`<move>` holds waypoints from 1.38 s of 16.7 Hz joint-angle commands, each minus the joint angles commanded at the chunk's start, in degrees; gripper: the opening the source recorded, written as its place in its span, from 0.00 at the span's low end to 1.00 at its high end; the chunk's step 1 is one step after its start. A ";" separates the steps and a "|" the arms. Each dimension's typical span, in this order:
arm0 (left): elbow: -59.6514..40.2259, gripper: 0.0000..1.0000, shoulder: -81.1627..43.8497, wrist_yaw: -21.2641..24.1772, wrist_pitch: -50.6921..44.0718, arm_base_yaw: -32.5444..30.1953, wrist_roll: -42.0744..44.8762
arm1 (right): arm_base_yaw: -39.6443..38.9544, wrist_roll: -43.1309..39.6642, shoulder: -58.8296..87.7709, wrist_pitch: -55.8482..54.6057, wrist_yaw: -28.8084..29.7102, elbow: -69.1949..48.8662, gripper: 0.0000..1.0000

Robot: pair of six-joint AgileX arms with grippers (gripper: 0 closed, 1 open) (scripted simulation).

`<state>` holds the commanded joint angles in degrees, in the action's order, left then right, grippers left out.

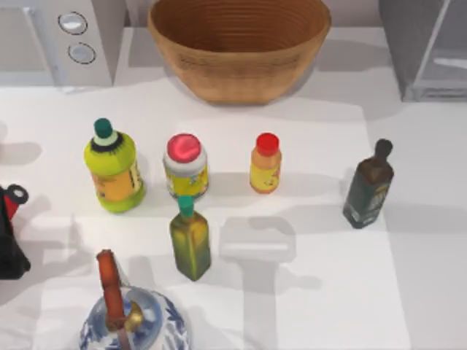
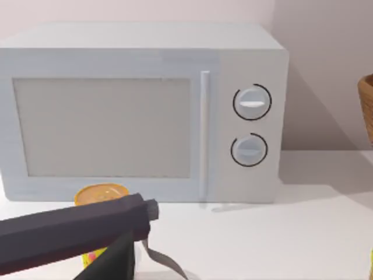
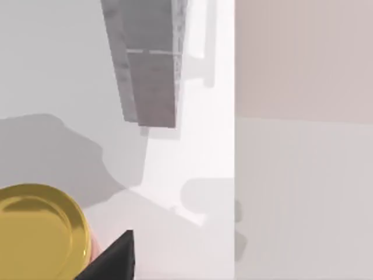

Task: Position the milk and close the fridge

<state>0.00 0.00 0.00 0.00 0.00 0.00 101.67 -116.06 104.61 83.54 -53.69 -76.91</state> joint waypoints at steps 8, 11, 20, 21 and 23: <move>0.00 1.00 0.00 0.00 0.00 0.00 0.00 | -21.44 28.65 3.81 -26.23 2.85 0.04 1.00; 0.00 1.00 0.00 0.00 0.00 0.00 0.00 | -30.30 44.11 5.10 -38.54 4.68 1.38 1.00; 0.00 1.00 0.00 0.00 0.00 0.00 0.00 | -47.66 77.20 1.17 -64.50 9.79 2.21 1.00; 0.00 1.00 0.00 0.00 0.00 0.00 0.00 | -48.15 78.18 0.75 -65.35 9.98 2.08 1.00; 0.00 1.00 0.00 0.00 0.00 0.00 0.00 | -48.31 78.55 0.59 -65.66 10.05 2.01 1.00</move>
<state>0.00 0.00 0.00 0.00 0.00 0.00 53.35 -37.51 105.20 17.89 -43.64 -74.89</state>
